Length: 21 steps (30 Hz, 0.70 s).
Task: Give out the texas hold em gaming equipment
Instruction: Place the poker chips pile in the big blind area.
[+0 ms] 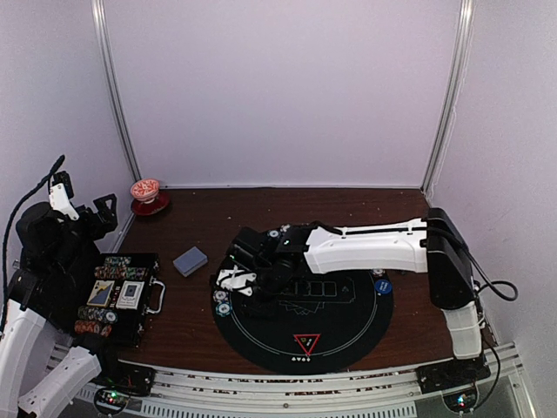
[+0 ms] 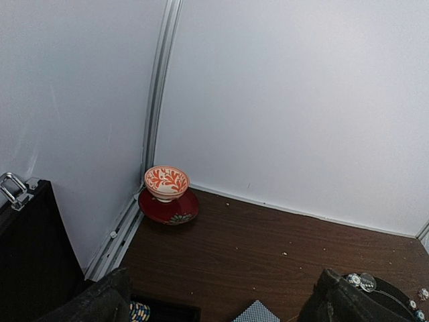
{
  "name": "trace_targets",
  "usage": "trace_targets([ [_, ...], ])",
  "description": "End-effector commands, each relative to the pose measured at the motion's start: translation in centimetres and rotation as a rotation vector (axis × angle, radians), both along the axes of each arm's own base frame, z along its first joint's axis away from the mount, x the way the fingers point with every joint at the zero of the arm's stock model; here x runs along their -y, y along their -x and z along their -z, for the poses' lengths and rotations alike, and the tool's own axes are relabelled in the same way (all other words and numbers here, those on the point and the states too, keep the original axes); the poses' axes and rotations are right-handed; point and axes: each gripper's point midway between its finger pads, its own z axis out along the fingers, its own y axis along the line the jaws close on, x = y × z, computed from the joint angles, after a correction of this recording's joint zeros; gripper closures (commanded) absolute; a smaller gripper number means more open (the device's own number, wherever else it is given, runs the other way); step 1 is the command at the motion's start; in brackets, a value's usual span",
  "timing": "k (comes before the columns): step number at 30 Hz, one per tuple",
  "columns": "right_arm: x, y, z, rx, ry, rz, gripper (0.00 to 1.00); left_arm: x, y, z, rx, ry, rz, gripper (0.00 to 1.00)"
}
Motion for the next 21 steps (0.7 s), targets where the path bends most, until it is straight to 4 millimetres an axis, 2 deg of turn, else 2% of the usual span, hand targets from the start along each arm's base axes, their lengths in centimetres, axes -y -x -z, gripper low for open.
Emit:
trace_targets([
  [1,-0.2,1.0,2.7,-0.020,0.040,0.011,0.70,-0.3,0.0,-1.1,0.053,0.010,-0.010,0.02],
  [8,-1.9,2.5,4.3,-0.002,0.051,0.015,0.70,-0.3,-0.1,-1.1,0.053,0.010,-0.011,0.02],
  [21,-4.7,3.3,6.1,-0.017,0.051,0.008,0.70,-0.2,-0.1,-1.1,0.054,0.011,-0.009,0.02],
])
